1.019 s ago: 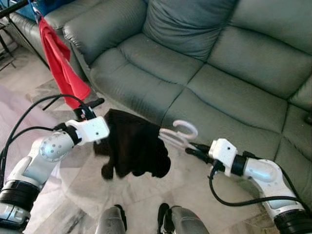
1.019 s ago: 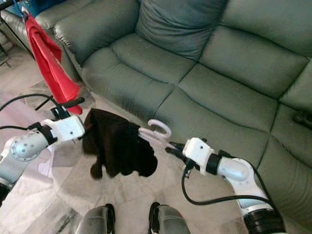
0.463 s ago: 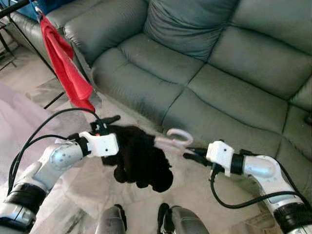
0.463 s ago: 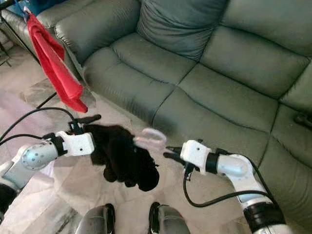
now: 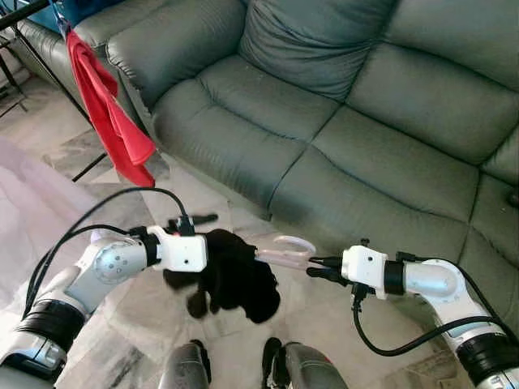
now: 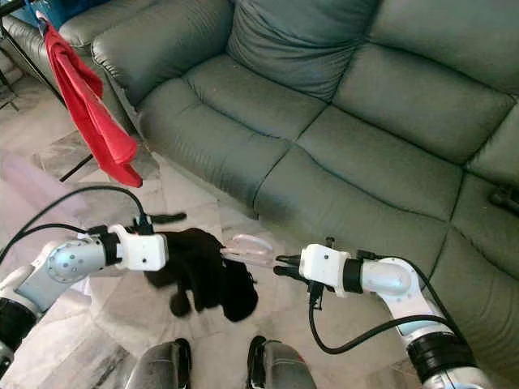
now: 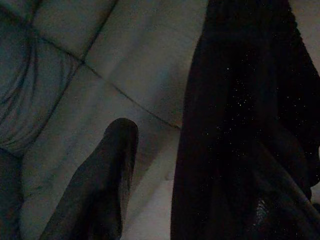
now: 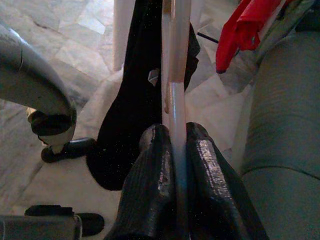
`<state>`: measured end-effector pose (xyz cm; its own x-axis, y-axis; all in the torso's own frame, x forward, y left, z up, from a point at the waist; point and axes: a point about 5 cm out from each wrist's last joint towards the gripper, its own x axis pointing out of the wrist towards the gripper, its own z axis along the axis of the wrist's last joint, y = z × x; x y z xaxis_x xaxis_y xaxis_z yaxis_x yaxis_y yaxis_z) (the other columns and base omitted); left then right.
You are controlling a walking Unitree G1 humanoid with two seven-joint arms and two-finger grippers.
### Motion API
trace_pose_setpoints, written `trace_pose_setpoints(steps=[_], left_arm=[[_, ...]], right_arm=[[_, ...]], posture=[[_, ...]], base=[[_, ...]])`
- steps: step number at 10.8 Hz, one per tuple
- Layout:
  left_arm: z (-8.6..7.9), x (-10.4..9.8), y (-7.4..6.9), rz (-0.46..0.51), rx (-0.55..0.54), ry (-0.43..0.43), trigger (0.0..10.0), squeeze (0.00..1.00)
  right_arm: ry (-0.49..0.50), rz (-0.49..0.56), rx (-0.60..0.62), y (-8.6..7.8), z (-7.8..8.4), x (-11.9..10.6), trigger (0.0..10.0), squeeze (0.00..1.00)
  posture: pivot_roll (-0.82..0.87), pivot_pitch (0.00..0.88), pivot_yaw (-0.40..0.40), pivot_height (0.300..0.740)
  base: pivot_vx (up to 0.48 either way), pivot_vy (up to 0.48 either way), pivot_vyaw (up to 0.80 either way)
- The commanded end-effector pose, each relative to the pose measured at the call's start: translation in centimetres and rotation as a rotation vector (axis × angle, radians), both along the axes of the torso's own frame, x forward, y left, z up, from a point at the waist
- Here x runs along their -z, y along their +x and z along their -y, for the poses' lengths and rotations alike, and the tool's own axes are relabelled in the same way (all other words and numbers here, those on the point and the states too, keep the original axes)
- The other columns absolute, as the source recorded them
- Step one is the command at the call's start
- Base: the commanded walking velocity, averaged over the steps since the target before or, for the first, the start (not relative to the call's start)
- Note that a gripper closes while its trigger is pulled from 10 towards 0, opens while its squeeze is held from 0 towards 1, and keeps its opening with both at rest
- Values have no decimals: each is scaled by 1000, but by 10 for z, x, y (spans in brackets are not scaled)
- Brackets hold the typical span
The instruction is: Hang hanger
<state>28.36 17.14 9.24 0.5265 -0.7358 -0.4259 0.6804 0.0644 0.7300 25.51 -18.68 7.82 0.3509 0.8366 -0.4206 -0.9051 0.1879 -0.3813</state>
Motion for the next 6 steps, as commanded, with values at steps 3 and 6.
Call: trace_pose_setpoints(steps=[3, 6], left_arm=[[3, 13, -8, -124, 22, 17, 0, 0], [6, 14, -10, -148, 35, 6, 0, 0]], right_arm=[[20, 39, -37, 3, -8, -3, 10000, 0], [11, 46, -44, 2, -8, 0, 10000, 0]], posture=[[11, 188, -38, 740], [7, 187, -39, 740]], base=[[0, 0, 0], [0, 0, 0]])
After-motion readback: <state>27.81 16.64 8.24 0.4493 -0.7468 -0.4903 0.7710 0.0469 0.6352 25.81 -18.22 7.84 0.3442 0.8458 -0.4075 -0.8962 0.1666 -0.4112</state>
